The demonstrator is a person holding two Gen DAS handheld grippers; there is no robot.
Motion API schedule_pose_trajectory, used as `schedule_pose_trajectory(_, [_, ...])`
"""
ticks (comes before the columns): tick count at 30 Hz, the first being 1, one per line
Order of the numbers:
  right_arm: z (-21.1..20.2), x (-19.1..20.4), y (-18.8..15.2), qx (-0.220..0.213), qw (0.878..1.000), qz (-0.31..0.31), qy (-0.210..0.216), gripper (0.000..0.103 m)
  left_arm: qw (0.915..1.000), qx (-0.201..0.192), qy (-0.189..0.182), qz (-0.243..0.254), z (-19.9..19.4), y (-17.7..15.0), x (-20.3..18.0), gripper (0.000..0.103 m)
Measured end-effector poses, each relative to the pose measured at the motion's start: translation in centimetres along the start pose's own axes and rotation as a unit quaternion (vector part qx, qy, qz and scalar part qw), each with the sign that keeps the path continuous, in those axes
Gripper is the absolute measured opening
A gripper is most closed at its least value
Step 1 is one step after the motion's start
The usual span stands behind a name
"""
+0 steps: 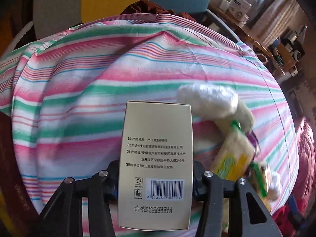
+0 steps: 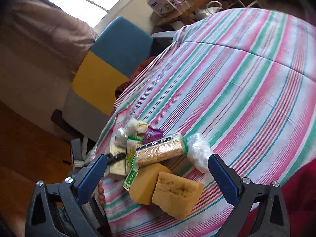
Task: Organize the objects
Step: 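Grasp the white boxed product with the left gripper and lift it, then carry the white box toward the tray while the right gripper grasps the plastic-bagged item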
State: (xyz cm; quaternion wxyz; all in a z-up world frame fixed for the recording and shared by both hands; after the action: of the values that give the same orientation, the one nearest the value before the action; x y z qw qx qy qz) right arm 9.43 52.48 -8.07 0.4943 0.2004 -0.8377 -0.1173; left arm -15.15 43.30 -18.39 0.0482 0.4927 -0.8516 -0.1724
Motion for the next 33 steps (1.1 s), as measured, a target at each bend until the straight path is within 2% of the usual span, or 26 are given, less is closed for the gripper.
schedule_pose_trajectory(3, [-0.3, -1.0, 0.5, -0.01, 0.999, 0.035, 0.007, 0.103, 0.9995, -0.009, 0.008, 0.031, -1.1, -2.5, 0.7, 0.05])
schedule_pose_trajectory(8, [0.1, -0.5, 0.0, -0.001, 1.0, 0.014, -0.012, 0.103, 0.9978, -0.014, 0.004, 0.064, -2.8, -6.5, 0.6, 0.05])
schedule_pose_trajectory(12, [0.9, -0.7, -0.4, 0.012, 0.999, 0.008, -0.03, 0.103, 0.9927, -0.034, 0.011, 0.115, -4.2, -10.4, -0.3, 0.05])
schedule_pose_trajectory(16, [1.5, -0.9, -0.9, 0.029, 0.998, -0.006, -0.052, 0.103, 0.9881, -0.054, 0.007, 0.144, -5.2, -13.3, -0.9, 0.051])
schedule_pose_trajectory(20, [1.7, -1.1, -1.1, 0.034, 0.997, -0.017, -0.072, 0.103, 0.9858, -0.075, 0.006, 0.15, -5.7, -14.3, -0.5, 0.051])
schedule_pose_trajectory(26, [1.8, -2.1, -1.1, 0.039, 0.994, -0.013, -0.098, 0.102, 0.9853, -0.084, 0.0, 0.149, -5.5, -14.3, -0.7, 0.051])
schedule_pose_trajectory(28, [2.1, -2.4, -1.3, 0.047, 0.992, -0.017, -0.113, 0.094, 0.9842, -0.09, 0.001, 0.153, -5.3, -14.3, -0.9, 0.051])
schedule_pose_trajectory(30, [2.7, -2.8, -1.7, 0.065, 0.988, -0.031, -0.14, 0.078, 0.984, -0.091, 0.0, 0.153, -5.5, -14.6, -0.8, 0.051])
schedule_pose_trajectory(33, [3.2, -2.6, -1.6, 0.086, 0.978, -0.069, -0.179, 0.072, 0.9851, -0.089, -0.008, 0.147, -5.5, -14.6, -0.6, 0.051])
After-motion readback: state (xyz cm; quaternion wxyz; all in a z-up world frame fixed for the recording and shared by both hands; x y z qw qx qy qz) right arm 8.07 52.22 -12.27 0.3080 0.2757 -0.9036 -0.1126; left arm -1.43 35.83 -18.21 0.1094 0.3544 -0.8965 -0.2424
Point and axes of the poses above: each gripper's, at about its wrist camera, not at the fingertips, and z roughly the way its jaws point, x to its left, y to its top, the point moved 10 cm from there along z, roughly the way its jaws point, and after that the axes turned 7 degrees about y, right-handed, at the moved point
